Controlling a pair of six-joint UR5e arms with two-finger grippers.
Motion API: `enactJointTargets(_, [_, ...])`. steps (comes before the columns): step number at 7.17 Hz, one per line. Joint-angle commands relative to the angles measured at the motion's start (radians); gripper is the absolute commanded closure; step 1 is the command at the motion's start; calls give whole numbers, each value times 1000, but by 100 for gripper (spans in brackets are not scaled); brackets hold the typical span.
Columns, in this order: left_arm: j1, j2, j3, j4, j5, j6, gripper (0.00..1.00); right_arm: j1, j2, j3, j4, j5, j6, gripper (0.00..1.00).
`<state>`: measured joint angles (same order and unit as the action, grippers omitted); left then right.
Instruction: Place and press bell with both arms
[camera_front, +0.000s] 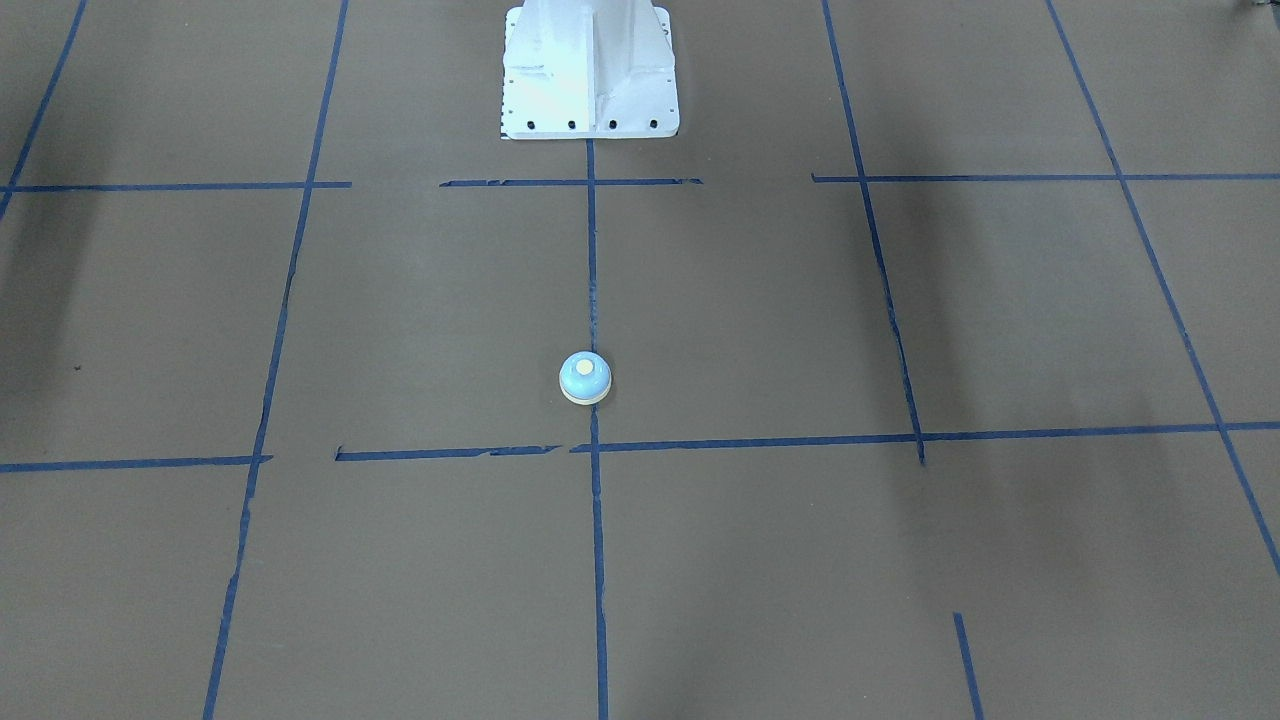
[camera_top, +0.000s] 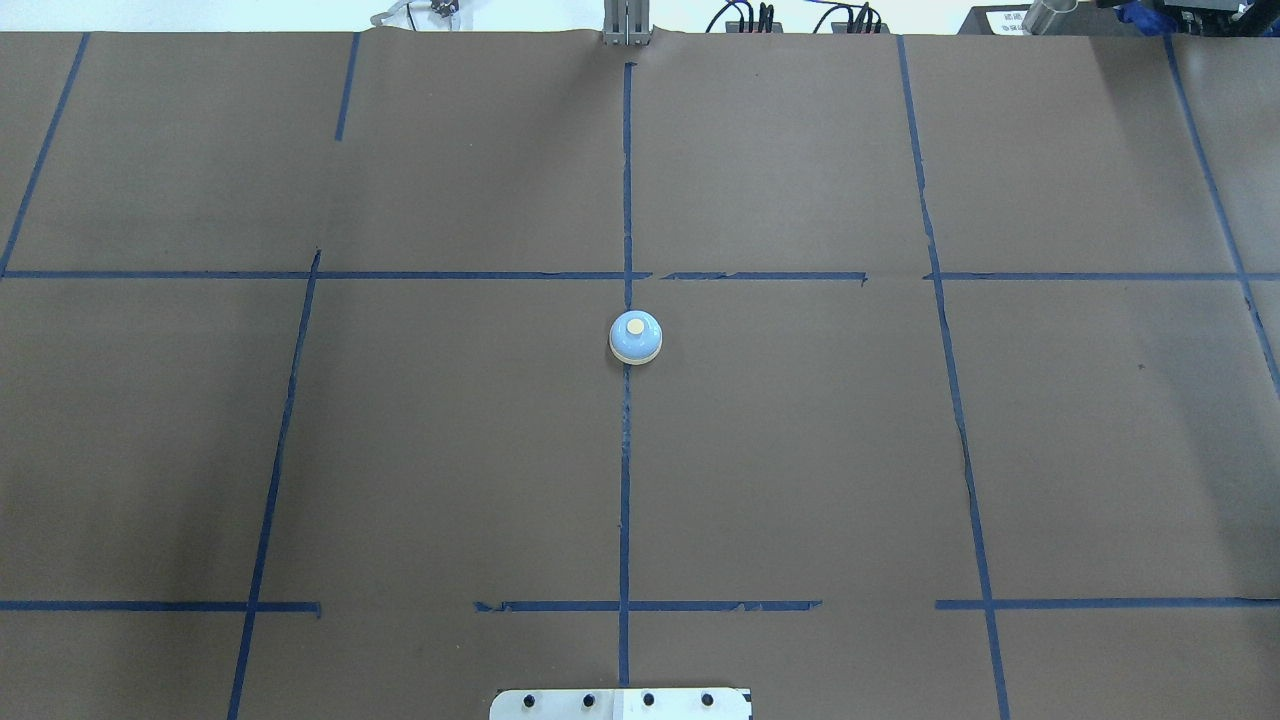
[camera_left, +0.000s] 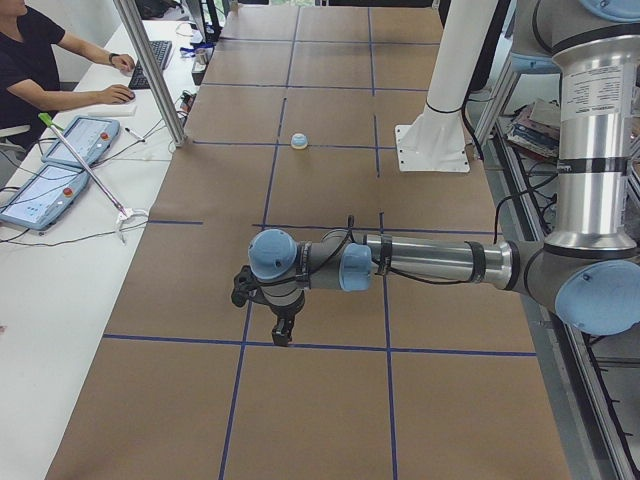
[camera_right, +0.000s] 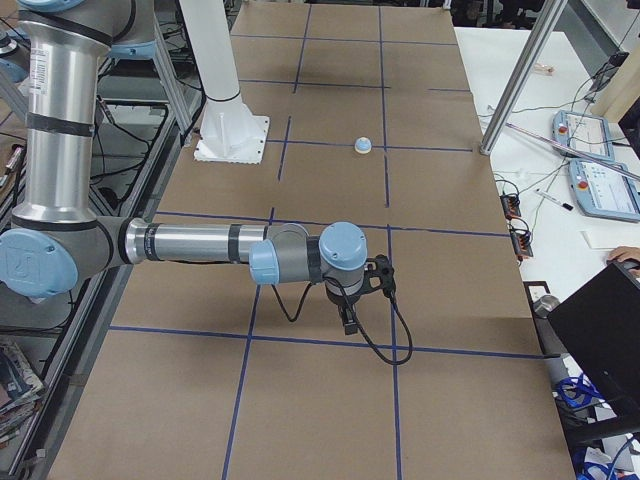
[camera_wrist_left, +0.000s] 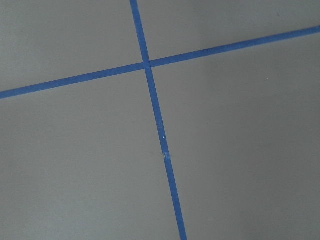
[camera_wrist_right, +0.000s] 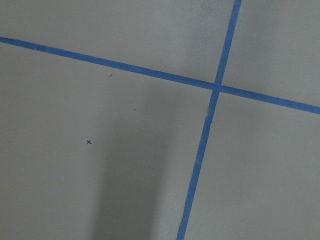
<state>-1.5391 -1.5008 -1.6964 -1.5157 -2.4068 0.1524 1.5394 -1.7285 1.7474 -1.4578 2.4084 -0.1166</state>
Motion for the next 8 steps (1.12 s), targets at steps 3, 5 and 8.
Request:
enactJointTargets(3, [25,-10,-42,9,8,-17,0,-2,-46,23,-9,1,-5,0])
enactJointTargets(5, [27,8,-60,9,9,-16,0,-2,-52,30,-7,0,-5,0])
enactJointTargets(8, [25,70,-60,-20,8,-11,0,-5,-48,35,-7,0,-3,0])
